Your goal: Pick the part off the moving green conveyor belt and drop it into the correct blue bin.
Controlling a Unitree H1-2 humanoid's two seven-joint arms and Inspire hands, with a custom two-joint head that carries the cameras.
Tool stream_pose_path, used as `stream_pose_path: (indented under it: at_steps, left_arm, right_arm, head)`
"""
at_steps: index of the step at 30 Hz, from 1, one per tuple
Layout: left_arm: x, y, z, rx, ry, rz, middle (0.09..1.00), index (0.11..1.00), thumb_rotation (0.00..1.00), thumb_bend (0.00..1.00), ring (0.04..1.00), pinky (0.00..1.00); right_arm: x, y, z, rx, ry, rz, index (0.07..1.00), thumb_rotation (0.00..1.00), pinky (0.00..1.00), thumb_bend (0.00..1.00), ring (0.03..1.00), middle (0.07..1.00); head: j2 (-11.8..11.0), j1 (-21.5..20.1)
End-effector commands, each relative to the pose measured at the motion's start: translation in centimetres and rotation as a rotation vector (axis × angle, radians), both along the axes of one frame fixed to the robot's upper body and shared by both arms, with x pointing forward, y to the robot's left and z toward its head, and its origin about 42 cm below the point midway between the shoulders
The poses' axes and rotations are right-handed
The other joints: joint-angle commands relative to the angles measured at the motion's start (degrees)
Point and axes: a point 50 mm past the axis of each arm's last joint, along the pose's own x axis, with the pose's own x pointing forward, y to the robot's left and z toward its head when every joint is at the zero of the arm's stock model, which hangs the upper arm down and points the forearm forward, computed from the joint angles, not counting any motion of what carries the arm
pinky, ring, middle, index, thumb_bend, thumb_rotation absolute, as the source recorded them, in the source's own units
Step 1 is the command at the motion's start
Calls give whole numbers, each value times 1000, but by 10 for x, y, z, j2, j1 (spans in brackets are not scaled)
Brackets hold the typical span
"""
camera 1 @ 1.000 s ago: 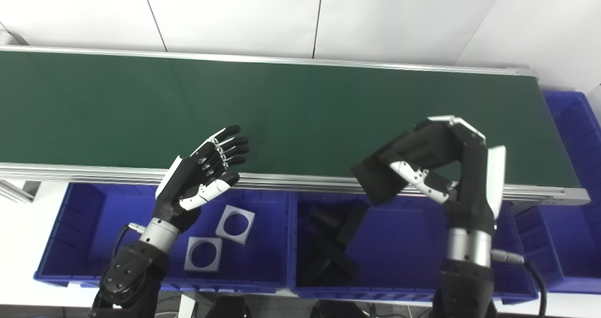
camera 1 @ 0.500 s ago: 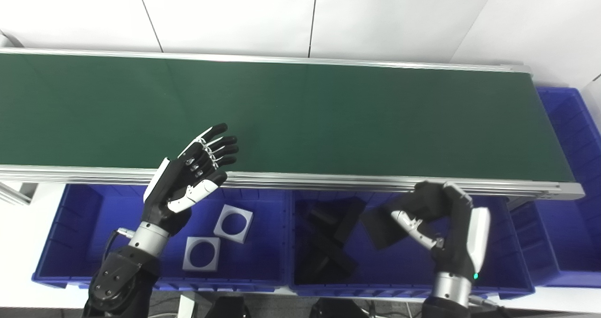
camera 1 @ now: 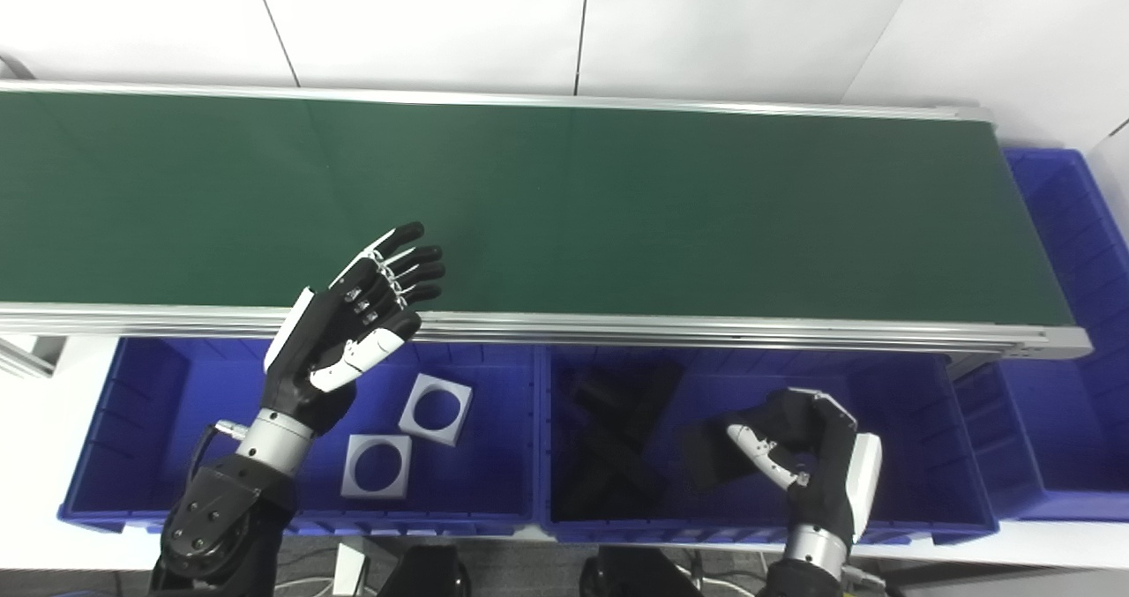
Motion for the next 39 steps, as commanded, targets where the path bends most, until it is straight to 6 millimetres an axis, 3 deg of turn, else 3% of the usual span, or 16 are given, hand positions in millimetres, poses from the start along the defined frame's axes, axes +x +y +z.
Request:
stream_pose_path:
  at_steps: [1,6,7,8,10,11,15,23,26,28,31,33,37,39]
  left_arm:
    - [3,-2,12,-3,-60,-7,827,882,430,578,816,794]
    - [2,-2,13,-9,-55,-9,829,883,431,586,817,798]
    - [2,-2,13,-9,-54,-9,829,882,439,596,817,796]
    - [2,-2,12,-9,-55,-9,829,882,442,601,817,796]
    - [2,-2,12,-9,-54,-8,827,882,443,605,818,799]
    - [2,-2,11,-10,-54,-8,826,882,441,603,818,800]
    - [2,-4,11,-6,-56,-5,822,882,449,615,812,793]
    - [2,-5,9,-1,-54,-6,822,879,451,602,815,797]
    - [2,-6,8,1,-56,-6,822,878,463,627,812,791]
    - [2,-6,8,0,-54,-5,822,878,461,629,813,792]
    - [1,-7,7,3,-54,-3,822,875,453,623,814,794]
    - [1,-8,6,5,-55,-3,823,879,457,616,816,794]
    - [0,-11,4,7,-54,-5,824,883,458,601,818,795]
    - [-1,-12,2,7,-52,-6,825,882,456,601,818,796]
  right_arm:
    - [7,1,11,-7,-94,-20,493,0,337,499,446,526]
    - [7,2,14,37,-73,10,516,0,337,499,457,524]
    - [6,2,15,59,-67,24,508,1,419,515,545,505]
    - [6,2,16,76,-27,69,583,90,496,553,624,570]
    - [6,1,19,98,39,140,870,432,695,686,816,840]
    - [6,1,21,107,64,164,947,529,765,733,877,917]
    - [6,-1,24,115,127,238,996,563,891,810,983,993]
    - [6,-3,32,107,110,248,1000,631,900,907,1000,1000]
    - [8,-2,44,116,67,248,1000,637,824,939,999,1000]
    - [9,-1,51,114,38,252,1000,630,868,933,1000,1000]
    - [12,5,75,86,-54,269,1000,651,820,924,983,1000]
    - [13,12,94,85,-119,289,1000,671,868,871,953,971]
    - [17,31,136,89,-254,365,967,636,848,785,912,926]
    - [20,38,147,89,-298,394,956,635,832,786,897,914]
  head:
    - [0,1]
    - [0,4]
    - [0,4]
    - [-1,5]
    - [-1,5]
    - [-1,5]
    - [-2,8]
    - [-8,12]
    - [-10,14]
    - [-12,18]
    - [-18,27]
    - [-21,32]
    - [-34,49]
    - [-41,57]
